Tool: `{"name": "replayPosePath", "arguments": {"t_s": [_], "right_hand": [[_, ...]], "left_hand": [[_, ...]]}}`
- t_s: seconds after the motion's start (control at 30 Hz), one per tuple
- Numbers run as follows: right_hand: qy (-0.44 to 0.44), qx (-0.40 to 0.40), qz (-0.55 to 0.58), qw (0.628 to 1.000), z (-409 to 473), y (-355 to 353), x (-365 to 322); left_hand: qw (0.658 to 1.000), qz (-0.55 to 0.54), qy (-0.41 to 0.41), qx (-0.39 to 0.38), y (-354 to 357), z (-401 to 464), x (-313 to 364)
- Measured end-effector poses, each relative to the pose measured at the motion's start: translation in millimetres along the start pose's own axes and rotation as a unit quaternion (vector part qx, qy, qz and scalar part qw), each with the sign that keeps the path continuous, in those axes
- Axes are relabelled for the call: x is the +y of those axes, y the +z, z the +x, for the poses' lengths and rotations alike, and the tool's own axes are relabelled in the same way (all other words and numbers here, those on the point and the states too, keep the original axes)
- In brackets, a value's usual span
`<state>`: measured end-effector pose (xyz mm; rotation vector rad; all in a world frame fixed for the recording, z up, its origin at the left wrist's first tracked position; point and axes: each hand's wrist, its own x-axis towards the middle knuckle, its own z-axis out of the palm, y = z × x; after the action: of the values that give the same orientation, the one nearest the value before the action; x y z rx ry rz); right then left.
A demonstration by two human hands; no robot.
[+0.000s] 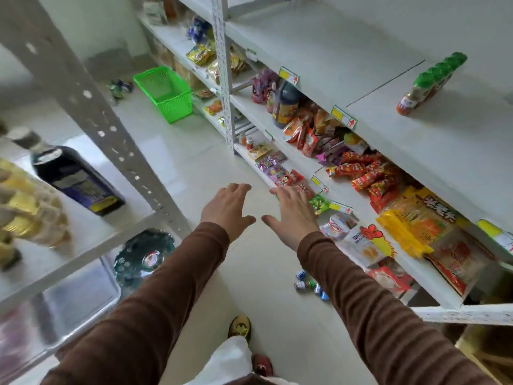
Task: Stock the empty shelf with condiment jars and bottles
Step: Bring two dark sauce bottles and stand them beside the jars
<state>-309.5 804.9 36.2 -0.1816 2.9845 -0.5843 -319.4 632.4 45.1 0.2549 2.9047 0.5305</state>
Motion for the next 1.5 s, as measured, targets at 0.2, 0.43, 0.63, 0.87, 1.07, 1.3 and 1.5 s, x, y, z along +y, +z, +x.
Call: {"name": "replayPosePath", "arguments": {"t_s": [0.2, 0.43, 0.63, 0.87, 1.07, 1.3, 1.5], "right_hand": [[-0.072, -0.031, 0.037, 0.996, -37, 30, -68], [-0.169, -0.055, 0.063, 0.982, -63, 63, -176], [-0.229, -0.085, 0.103, 0.964, -72, 105, -285], [-0.233, -0.127, 0.154, 0.952, -85, 172, -423], [-0.188, -0.135, 0.231, 0.945, -85, 211, -507], [-0.108, -0.138, 0.317, 0.932, -60, 242, -562], [-0.094, -0.084, 0.336, 0.933, -54, 263, -579]], "left_hand": [[0.995, -0.012, -0.095, 0.019, -12, -93, -55], [0.98, -0.028, -0.181, 0.079, -45, -186, -143], [0.969, -0.033, -0.223, 0.106, -70, -251, -237], [0.966, -0.039, -0.237, 0.1, -95, -320, -365], [0.962, -0.053, -0.249, 0.094, -110, -356, -444], [0.956, -0.075, -0.257, 0.122, -131, -355, -497], [0.948, -0.105, -0.266, 0.139, -140, -343, -530]]}}
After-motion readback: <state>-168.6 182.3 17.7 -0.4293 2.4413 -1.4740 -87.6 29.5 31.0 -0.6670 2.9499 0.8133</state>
